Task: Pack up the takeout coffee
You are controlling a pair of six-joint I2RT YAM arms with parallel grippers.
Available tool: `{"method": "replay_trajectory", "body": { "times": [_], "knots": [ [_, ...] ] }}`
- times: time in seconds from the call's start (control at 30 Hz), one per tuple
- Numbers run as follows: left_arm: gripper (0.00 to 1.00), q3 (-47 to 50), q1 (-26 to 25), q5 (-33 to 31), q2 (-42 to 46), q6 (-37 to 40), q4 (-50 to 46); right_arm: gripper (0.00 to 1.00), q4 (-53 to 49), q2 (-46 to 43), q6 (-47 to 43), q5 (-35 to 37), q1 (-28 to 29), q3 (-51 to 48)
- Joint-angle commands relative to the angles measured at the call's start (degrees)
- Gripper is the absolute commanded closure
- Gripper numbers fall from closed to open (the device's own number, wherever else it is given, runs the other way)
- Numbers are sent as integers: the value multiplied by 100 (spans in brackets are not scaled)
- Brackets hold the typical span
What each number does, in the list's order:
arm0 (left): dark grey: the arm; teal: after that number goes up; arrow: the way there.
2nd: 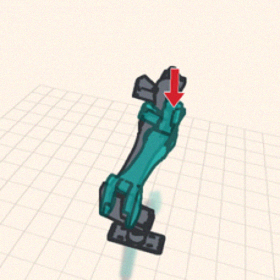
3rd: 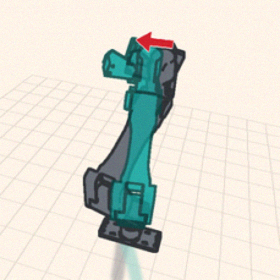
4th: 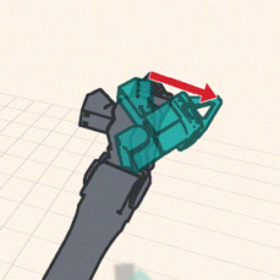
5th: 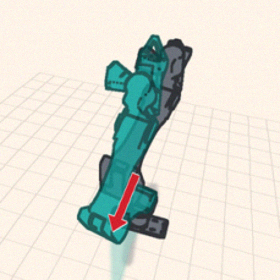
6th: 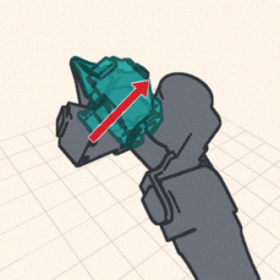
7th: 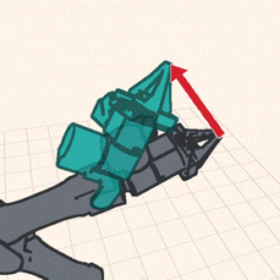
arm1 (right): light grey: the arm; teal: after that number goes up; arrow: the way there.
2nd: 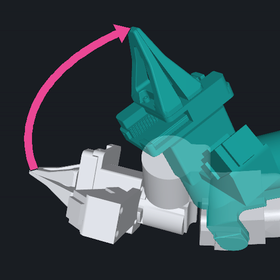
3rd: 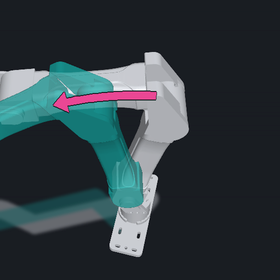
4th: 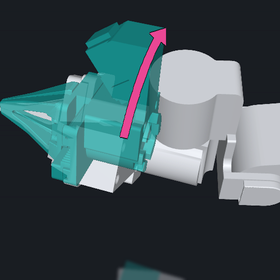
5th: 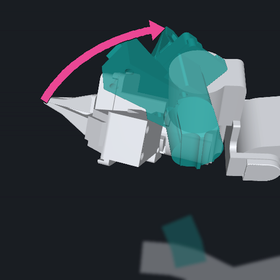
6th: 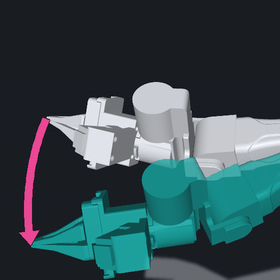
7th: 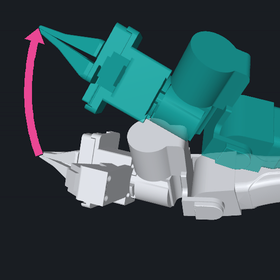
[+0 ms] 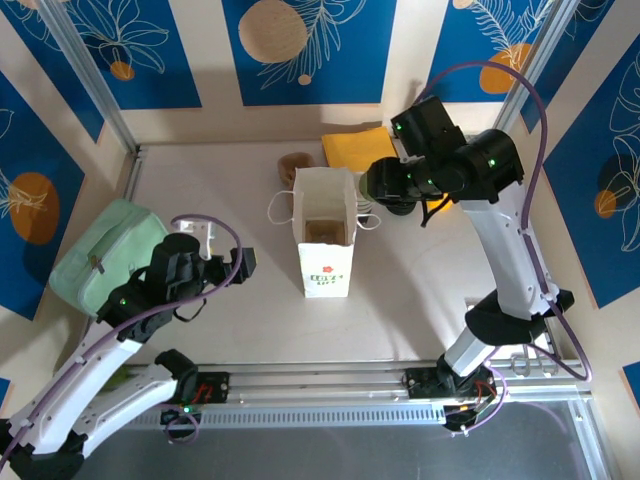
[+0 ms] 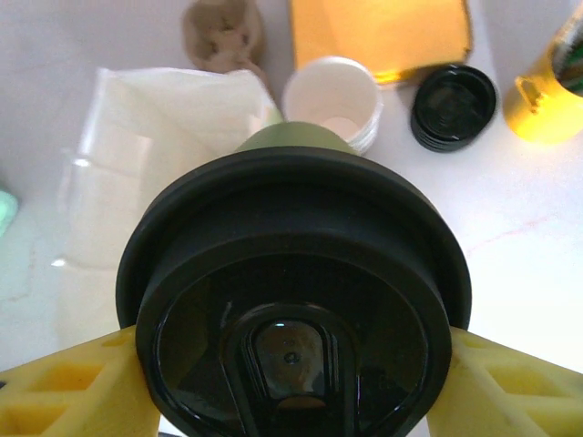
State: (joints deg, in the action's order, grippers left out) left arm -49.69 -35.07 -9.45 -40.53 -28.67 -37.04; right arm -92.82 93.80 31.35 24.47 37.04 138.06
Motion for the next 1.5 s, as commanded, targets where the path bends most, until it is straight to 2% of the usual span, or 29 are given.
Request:
{"method": "replay_trajectory", "body": {
  "times": [0.0, 0.27, 0.77, 0.93, 1.23, 1.47],
  "knots": [
    [0, 99, -29, 0, 80, -34, 87, 34, -870, 243, 223, -31, 396, 335],
    [0, 236, -31, 151, 36, -108, 288, 34, -870, 695, 435, -191, 1010, 475],
    [2, 784, -39, 640, -575, 254, 1007, 36, -870, 1398, 600, -355, 1146, -237],
    [4, 838, -123, 124, -847, 239, 989, 36, -863, 1575, 591, -325, 1208, -321],
    [8, 1019, -406, 98, -1200, 243, 1601, 34, -871, 1755, 471, -406, 1192, -411],
    [10, 1063, -849, -357, -1582, 435, 2089, 35, -871, 1789, 443, -500, 1130, -482]
  ]
}}
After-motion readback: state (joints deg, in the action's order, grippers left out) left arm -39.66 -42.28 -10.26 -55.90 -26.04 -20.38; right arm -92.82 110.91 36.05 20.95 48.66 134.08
